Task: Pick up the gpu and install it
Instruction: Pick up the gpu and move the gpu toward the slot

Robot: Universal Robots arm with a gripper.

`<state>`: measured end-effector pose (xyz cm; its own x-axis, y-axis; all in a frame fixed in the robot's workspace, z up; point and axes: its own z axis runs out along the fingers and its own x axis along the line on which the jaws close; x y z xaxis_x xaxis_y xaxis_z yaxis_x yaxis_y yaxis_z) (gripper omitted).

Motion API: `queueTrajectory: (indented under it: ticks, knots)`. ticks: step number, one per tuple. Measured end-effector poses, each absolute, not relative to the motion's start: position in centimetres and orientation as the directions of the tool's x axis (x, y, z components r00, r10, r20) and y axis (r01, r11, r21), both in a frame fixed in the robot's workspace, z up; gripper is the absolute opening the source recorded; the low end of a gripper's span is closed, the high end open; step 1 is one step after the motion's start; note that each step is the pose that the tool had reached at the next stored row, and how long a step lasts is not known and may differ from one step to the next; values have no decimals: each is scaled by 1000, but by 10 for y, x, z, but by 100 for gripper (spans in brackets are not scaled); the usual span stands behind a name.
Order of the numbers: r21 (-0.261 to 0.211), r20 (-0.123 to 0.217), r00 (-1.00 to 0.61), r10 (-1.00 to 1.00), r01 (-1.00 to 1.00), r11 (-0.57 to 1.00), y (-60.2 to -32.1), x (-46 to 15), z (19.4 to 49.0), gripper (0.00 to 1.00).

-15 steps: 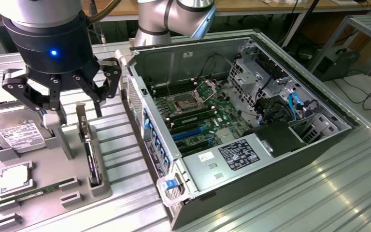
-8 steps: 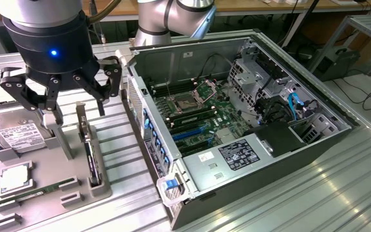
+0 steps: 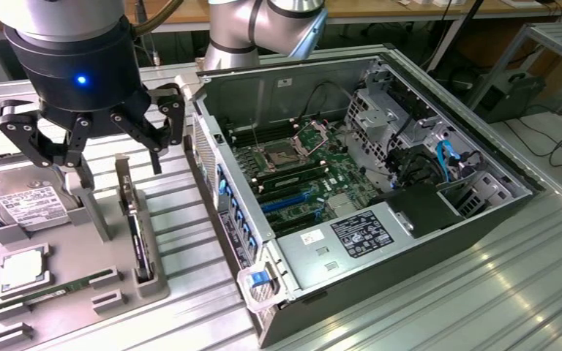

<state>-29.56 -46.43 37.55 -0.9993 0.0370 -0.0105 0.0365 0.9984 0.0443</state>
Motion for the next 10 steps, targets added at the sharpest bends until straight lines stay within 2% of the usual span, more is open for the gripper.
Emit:
queueTrajectory:
  ticks: [4, 5, 10]
  knots:
    - [44, -10, -999, 37, 36, 998, -464, -296, 375, 75]
    - [44, -10, -999, 37, 36, 998, -464, -296, 375, 81]
    - [47, -10, -999, 36, 36, 998, -460, -296, 374, 81]
